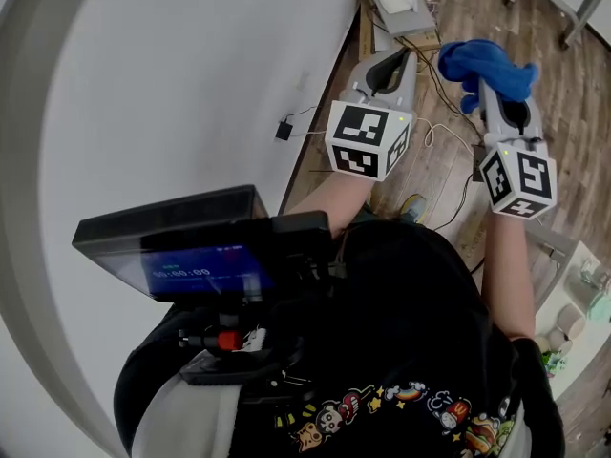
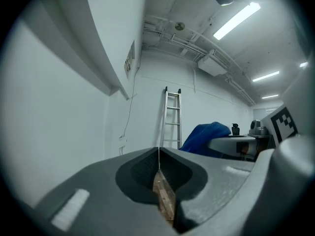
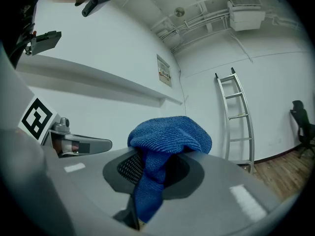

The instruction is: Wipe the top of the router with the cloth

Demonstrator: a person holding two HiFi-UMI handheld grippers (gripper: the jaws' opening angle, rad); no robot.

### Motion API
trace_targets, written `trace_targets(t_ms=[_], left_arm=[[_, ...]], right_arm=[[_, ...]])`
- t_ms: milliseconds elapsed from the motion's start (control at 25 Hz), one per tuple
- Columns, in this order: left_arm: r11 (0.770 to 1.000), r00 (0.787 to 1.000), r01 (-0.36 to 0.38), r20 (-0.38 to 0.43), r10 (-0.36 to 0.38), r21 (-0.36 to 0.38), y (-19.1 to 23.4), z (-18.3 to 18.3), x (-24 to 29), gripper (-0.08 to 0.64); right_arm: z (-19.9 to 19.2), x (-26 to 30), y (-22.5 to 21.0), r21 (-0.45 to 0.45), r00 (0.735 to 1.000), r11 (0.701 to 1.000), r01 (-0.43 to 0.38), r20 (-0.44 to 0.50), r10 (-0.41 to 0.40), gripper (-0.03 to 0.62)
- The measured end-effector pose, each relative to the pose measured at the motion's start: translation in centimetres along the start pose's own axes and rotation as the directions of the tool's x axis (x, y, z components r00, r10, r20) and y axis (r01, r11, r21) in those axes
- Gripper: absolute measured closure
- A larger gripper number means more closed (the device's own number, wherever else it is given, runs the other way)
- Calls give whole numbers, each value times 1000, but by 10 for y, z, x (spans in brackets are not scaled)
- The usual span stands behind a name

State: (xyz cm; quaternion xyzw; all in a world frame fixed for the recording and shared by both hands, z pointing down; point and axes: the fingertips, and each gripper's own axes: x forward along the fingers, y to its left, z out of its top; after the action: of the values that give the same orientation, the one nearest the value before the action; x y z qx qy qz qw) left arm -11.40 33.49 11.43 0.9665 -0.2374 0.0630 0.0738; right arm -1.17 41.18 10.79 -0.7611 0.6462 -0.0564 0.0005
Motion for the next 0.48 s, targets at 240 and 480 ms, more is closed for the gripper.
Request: trace_targets(t_ms=[240,480], left_arm=[[999,999,-35,6,35,7,-11,-11,12,558],[998,998,-60,-3,61,5,6,-16,29,560]], right_arm=[[-13,-2,-29,7,1000,1000,-25,3,25,486],[-25,22,-36,9,999,999,-48,-15,48,485]])
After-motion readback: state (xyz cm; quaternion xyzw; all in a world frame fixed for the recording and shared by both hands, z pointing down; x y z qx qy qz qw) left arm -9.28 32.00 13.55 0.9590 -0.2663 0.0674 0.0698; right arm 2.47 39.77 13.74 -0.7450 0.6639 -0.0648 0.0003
